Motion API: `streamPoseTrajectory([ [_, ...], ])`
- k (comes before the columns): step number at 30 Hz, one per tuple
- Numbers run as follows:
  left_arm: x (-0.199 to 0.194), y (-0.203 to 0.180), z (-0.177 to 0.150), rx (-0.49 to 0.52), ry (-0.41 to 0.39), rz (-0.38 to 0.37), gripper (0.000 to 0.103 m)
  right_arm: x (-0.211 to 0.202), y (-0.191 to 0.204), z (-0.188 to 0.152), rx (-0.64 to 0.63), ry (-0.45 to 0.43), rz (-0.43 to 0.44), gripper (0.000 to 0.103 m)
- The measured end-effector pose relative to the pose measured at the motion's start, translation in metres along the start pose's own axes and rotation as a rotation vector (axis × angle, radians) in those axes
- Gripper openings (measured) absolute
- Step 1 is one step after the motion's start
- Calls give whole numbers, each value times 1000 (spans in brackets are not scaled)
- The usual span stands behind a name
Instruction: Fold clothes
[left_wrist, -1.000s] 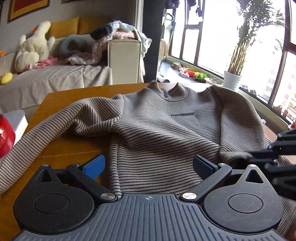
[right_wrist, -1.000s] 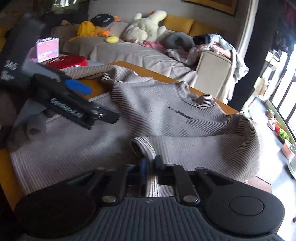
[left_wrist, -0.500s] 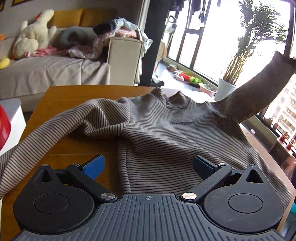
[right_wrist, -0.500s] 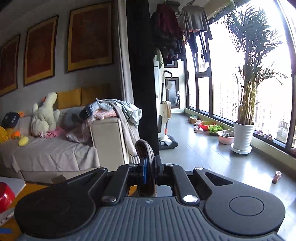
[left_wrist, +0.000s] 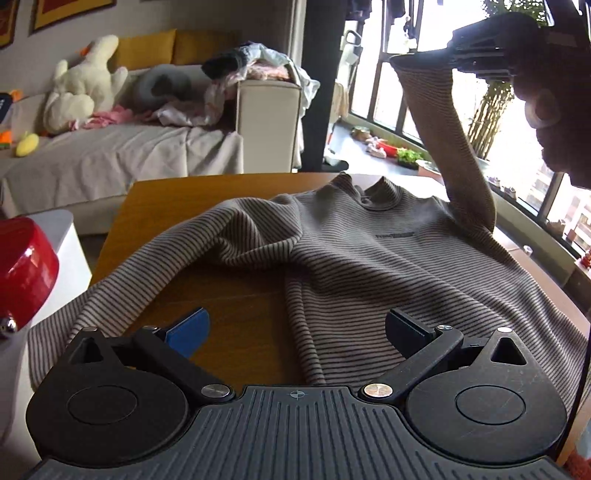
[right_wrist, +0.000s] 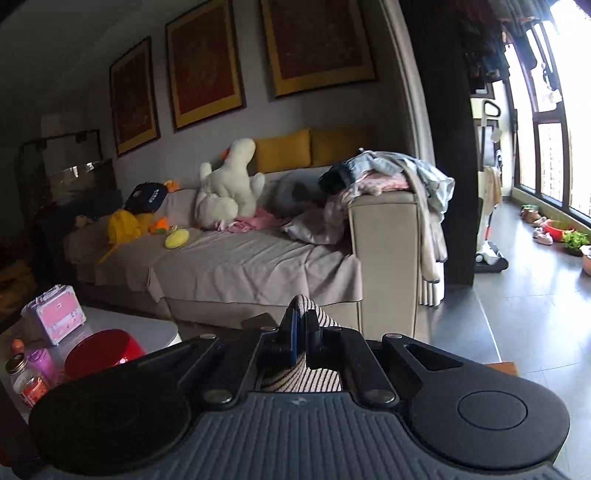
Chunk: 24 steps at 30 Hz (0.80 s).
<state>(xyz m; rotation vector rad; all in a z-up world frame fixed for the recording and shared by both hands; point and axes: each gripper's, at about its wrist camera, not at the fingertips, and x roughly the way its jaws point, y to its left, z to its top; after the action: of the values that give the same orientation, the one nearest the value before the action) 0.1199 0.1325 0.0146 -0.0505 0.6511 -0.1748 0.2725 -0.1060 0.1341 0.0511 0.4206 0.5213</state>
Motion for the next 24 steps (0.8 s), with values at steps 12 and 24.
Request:
streamPoseTrajectory([
  [12,-23,60,0,39,-21,200,103,-21,-17,-73,49,60,-29,103],
  [24,-15,83,-17,307,105,340,48,-12,-36,-177,219,200,-24,103],
])
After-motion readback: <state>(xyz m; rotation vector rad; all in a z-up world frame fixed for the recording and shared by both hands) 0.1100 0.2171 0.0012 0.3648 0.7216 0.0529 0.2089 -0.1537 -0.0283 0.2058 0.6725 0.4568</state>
